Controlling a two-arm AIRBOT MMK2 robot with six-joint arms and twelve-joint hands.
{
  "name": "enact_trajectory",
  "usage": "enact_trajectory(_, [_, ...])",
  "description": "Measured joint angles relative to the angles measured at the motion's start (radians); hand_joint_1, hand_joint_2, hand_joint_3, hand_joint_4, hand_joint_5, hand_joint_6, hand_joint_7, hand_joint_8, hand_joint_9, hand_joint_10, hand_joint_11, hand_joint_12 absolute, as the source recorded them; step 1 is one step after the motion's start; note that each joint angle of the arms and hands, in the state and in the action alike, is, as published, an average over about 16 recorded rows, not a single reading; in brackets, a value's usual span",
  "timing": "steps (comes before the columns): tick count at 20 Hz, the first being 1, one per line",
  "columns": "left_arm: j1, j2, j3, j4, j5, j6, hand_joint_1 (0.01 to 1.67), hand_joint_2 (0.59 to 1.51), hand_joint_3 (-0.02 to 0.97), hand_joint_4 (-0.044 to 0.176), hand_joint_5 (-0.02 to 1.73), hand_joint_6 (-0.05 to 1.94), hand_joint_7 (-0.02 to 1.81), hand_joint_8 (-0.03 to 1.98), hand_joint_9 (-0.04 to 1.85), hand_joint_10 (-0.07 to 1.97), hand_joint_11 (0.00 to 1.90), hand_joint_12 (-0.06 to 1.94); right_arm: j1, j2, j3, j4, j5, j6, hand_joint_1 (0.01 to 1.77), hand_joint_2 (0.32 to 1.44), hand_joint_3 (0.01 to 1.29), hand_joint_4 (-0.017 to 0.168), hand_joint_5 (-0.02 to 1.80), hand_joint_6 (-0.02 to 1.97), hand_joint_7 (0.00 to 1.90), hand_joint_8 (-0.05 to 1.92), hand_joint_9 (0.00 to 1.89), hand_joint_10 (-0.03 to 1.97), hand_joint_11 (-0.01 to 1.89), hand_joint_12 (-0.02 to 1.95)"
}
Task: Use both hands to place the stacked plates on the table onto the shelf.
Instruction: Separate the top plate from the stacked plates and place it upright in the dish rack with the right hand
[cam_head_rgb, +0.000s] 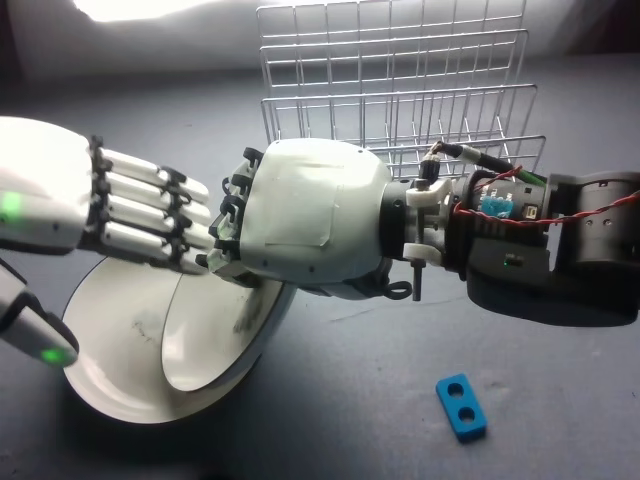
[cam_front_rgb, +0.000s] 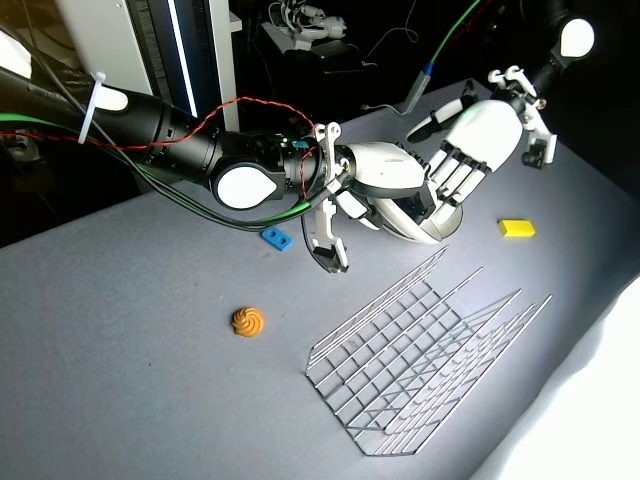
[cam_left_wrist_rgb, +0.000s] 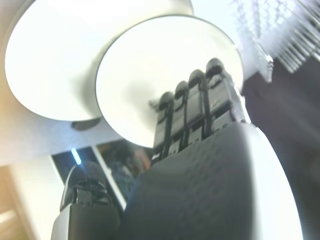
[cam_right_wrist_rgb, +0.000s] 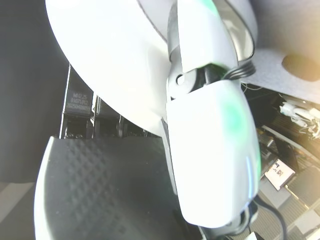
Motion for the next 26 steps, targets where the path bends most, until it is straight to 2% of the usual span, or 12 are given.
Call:
enact_trajectory(7, [-0.050, 0.030, 0.041, 0.009, -0.014, -0.034, 0.01, 1.127, 0.011, 0.002, 0.13, 0.02, 0.11, 0.01, 0.09, 0.01, 0.03, 0.07, 0.065, 0.088, -0.110, 0.034, -0.039, 0.000, 1.38, 0.98, 0.01, 0.004, 0.90, 0.92, 0.98, 0.85, 0.94, 1.21, 0.78, 1.31])
enact_trajectory(18, [-0.069, 0.063, 0.114, 0.017, -0.055, -0.055, 0.01, 1.128, 0.011, 0.003, 0.13, 0.01, 0.10, 0.01, 0.08, 0.01, 0.02, 0.08, 0.217, 0.330, -0.337, 0.149, -0.115, 0.072, 1.37, 0.99, 0.01, 0.003, 0.91, 0.97, 1.00, 0.88, 0.97, 1.24, 0.77, 1.34])
enact_trajectory(22, [-0.067, 0.069, 0.134, 0.019, -0.071, -0.055, 0.01, 1.128, 0.011, 0.003, 0.13, 0.01, 0.11, 0.01, 0.08, 0.01, 0.02, 0.08, 0.275, 0.410, -0.368, 0.170, -0.166, 0.161, 1.37, 0.99, 0.01, 0.003, 0.91, 0.98, 1.00, 0.89, 0.96, 1.24, 0.78, 1.35])
enact_trajectory(26, [-0.060, 0.071, 0.142, 0.022, -0.078, -0.055, 0.01, 1.129, 0.011, 0.003, 0.13, 0.01, 0.11, 0.01, 0.09, 0.01, 0.02, 0.08, 0.326, 0.464, -0.355, 0.175, -0.223, 0.289, 1.37, 0.99, 0.01, 0.002, 0.90, 0.97, 0.99, 0.91, 0.97, 1.26, 0.78, 1.37])
